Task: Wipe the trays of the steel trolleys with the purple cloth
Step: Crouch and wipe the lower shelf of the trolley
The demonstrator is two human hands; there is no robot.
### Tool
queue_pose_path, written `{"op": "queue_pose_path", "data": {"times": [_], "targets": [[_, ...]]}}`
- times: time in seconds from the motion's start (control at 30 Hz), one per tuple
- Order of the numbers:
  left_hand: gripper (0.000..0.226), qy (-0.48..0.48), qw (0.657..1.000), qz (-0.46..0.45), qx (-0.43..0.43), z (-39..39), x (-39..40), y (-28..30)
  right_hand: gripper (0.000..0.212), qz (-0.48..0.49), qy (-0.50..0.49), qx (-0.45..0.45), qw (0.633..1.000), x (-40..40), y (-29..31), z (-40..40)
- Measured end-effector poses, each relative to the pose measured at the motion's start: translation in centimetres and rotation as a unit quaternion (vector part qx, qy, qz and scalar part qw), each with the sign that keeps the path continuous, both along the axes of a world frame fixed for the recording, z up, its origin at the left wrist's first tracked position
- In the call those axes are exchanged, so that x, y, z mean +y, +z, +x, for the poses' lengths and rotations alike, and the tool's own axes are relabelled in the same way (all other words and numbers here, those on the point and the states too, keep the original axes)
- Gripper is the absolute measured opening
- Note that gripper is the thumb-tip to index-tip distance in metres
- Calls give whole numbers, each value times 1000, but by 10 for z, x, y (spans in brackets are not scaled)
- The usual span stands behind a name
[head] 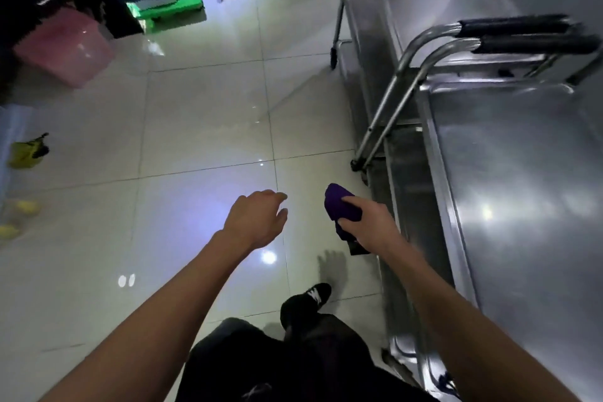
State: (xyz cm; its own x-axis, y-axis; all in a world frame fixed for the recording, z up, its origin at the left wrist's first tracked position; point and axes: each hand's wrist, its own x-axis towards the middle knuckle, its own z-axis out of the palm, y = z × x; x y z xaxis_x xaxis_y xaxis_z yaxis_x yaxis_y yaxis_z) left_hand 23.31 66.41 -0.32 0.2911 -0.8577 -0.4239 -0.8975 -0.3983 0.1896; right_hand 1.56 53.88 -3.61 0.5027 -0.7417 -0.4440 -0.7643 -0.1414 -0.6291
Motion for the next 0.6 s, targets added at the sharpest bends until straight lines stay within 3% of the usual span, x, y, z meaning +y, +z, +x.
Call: {"op": "queue_pose_path", "data": {"times": [0.33,0.6], "targets": [[45,-240,971,24,2,-6,-172,-14,59,37,-251,-23,967,-43,-13,-42],[35,-436,895,83,42,35,-254,-59,56,80,-449,79,886,-6,-33,7]]}}
